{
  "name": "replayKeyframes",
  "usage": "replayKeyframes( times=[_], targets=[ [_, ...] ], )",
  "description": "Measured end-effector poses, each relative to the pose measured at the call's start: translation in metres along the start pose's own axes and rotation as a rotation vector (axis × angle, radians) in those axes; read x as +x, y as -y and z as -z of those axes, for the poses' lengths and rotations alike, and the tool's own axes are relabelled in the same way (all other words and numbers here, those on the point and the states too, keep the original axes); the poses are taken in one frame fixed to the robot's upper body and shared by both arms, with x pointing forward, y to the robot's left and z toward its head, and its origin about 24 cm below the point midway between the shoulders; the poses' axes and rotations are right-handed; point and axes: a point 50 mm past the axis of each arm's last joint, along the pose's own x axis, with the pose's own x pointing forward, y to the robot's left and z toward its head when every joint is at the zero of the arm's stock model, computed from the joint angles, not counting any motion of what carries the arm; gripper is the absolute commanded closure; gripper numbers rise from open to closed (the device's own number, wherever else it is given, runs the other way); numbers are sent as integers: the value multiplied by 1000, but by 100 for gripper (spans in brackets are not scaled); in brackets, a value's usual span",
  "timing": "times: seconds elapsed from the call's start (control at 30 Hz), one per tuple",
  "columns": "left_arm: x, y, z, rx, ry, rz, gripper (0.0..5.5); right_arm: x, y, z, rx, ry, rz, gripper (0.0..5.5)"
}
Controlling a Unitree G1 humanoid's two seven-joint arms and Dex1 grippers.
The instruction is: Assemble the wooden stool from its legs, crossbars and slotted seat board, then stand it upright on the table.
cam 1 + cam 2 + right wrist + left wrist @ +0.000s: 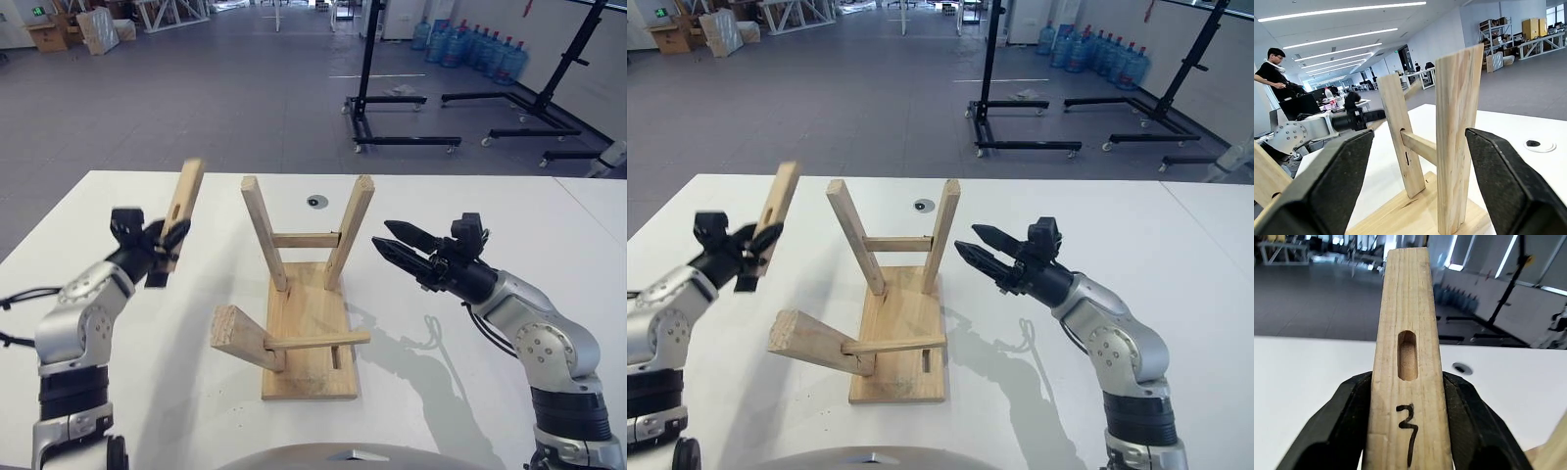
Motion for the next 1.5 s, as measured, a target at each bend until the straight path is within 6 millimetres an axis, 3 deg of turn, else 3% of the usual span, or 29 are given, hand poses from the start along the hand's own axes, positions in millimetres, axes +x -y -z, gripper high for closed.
replayKeyframes(
  times=[0.03, 0.13, 0.2, 0.27, 0.37, 0.5, 0.73, 1.03, 1.37, 1.5],
  targets=[
    [0, 8, -9, -2, 51, 60, 344, 0, -1, -1, 10, 13, -9, 207],
    [-7, 57, -47, -42, 274, 445, 345, 6, -8, -13, 87, 105, -94, 207],
    [-17, 86, -59, -99, 343, 696, 345, 8, -14, -27, 118, 186, -158, 207],
    [-20, 102, -58, -134, 331, 845, 345, 12, -20, -37, 130, 223, -208, 207],
    [-19, 126, -42, -208, 204, 1052, 345, 26, -31, -47, 124, 251, -304, 207],
    [-10, 130, -23, -250, 74, 1117, 345, 45, -46, -32, 127, 140, -417, 207],
    [-5, 132, -12, -247, 8, 1172, 345, 64, -58, -30, 120, 131, -536, 207],
    [-6, 135, -10, -243, 6, 1212, 345, 64, -56, -30, 141, 173, -568, 344],
    [-4, 135, -10, -205, 20, 1196, 345, 64, -54, -29, 148, 177, -561, 345],
    [4, 130, -10, -143, 34, 1116, 258, 66, -48, -30, 19, 190, -482, 345]
  ],
)
